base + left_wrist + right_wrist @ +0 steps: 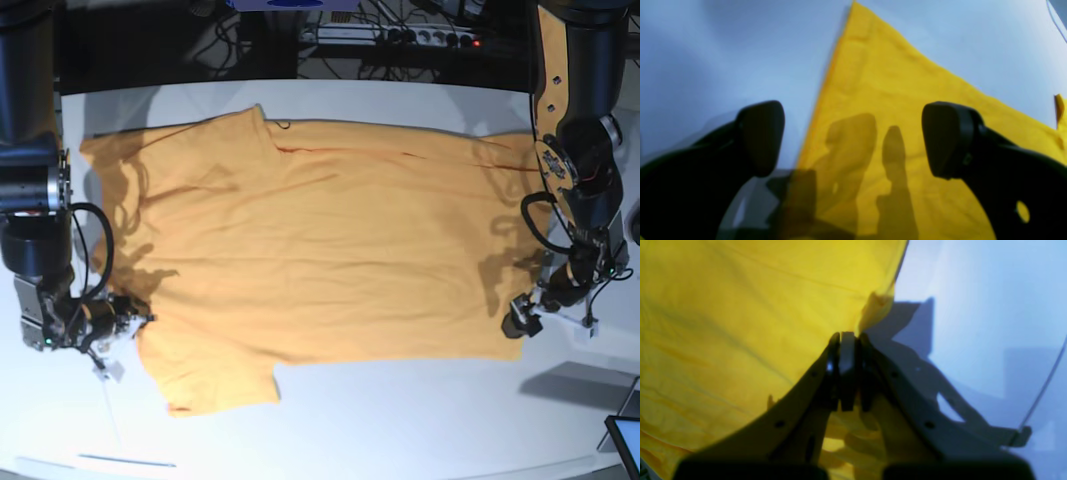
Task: Fold the T-shirt properly
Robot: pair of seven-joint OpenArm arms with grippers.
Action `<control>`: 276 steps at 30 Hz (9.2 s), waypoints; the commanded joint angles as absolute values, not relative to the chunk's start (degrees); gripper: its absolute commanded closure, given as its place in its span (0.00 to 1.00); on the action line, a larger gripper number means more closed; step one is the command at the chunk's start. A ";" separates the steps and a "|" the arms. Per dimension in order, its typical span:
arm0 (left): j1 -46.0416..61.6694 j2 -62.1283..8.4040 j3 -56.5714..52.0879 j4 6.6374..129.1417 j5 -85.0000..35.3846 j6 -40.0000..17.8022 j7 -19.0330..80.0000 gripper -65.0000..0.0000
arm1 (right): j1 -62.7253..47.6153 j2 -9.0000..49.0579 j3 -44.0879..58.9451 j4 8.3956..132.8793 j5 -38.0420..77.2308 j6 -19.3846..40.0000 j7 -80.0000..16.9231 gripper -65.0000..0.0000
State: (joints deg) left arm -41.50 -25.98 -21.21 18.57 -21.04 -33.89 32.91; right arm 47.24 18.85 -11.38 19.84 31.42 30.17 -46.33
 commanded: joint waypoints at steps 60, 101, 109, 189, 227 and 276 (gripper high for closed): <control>-28.79 -26.77 -15.52 53.76 -20.62 -37.05 41.45 1.00 | 46.90 19.82 -10.95 22.46 31.34 30.02 -46.46 1.00; -17.10 -25.63 -14.90 78.11 -20.09 -37.41 51.65 1.00 | 32.04 26.68 -3.12 62.90 31.25 29.85 -59.38 1.00; -15.87 -25.80 -14.90 79.52 -20.09 -37.41 51.65 1.00 | 26.33 26.77 -2.42 74.95 31.25 25.71 -62.90 1.00; 15.52 -24.04 -7.43 93.14 -8.84 -37.14 52.09 1.00 | 1.10 20.97 10.42 92.97 31.34 18.68 -71.87 0.99; 5.05 -24.31 -26.77 91.82 -14.81 -37.32 55.34 0.00 | 7.16 24.40 11.03 85.41 27.91 15.60 -66.95 0.31; -1.80 -23.25 -31.34 100.97 -14.81 -37.05 60.70 0.16 | 9.98 24.31 10.77 88.84 23.96 15.87 -64.66 0.32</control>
State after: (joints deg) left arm -1.13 -22.15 -31.07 100.05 -14.79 -37.50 61.01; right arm 8.38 23.31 10.59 87.35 23.51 15.77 -65.80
